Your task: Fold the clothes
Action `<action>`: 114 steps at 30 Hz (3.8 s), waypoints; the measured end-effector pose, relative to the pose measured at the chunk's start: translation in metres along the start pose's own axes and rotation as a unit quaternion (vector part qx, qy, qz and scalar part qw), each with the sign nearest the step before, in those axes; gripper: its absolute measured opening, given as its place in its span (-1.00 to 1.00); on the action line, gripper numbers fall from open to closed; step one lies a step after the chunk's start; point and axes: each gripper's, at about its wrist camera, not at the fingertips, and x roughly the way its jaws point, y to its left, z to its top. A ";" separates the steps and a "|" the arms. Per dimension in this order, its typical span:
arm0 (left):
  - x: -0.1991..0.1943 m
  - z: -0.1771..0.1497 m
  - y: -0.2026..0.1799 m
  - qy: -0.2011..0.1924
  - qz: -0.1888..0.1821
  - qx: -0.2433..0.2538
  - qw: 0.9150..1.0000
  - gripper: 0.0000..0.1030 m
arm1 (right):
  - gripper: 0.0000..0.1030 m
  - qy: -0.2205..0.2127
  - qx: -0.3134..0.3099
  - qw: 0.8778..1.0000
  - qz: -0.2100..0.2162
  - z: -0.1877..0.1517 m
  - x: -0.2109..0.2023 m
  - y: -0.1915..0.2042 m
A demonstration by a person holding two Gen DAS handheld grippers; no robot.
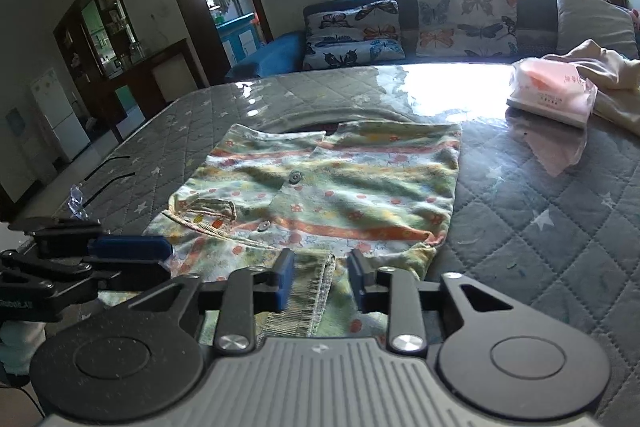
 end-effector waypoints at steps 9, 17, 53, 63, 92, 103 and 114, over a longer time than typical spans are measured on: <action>0.021 0.000 0.059 0.035 0.098 0.010 0.995 -0.40 | -0.33 0.030 -0.017 0.999 0.002 -0.005 0.025 0.006; 0.022 -0.019 0.076 0.047 0.142 0.032 0.988 -0.83 | -0.68 0.043 -0.053 0.997 -0.022 -0.004 0.045 0.017; 0.022 -0.024 0.034 0.043 0.088 0.066 0.993 -0.83 | -0.34 0.050 -0.148 0.987 0.027 -0.011 0.037 0.055; -0.009 -0.051 0.019 0.044 0.106 0.089 0.989 -0.61 | -0.32 0.054 -0.167 0.984 0.018 -0.027 0.013 0.052; -0.035 -0.054 -0.012 0.153 0.057 -0.036 0.986 -0.05 | -0.07 0.076 -0.272 0.959 -0.014 -0.049 -0.031 0.051; -0.029 -0.051 -0.005 0.175 0.028 -0.077 0.981 -0.77 | 0.06 0.082 -0.361 0.929 0.001 -0.082 -0.037 0.063; -0.030 0.000 0.016 0.134 -0.007 -0.099 0.986 -0.79 | 0.19 0.032 -0.384 0.922 0.028 -0.077 -0.023 0.072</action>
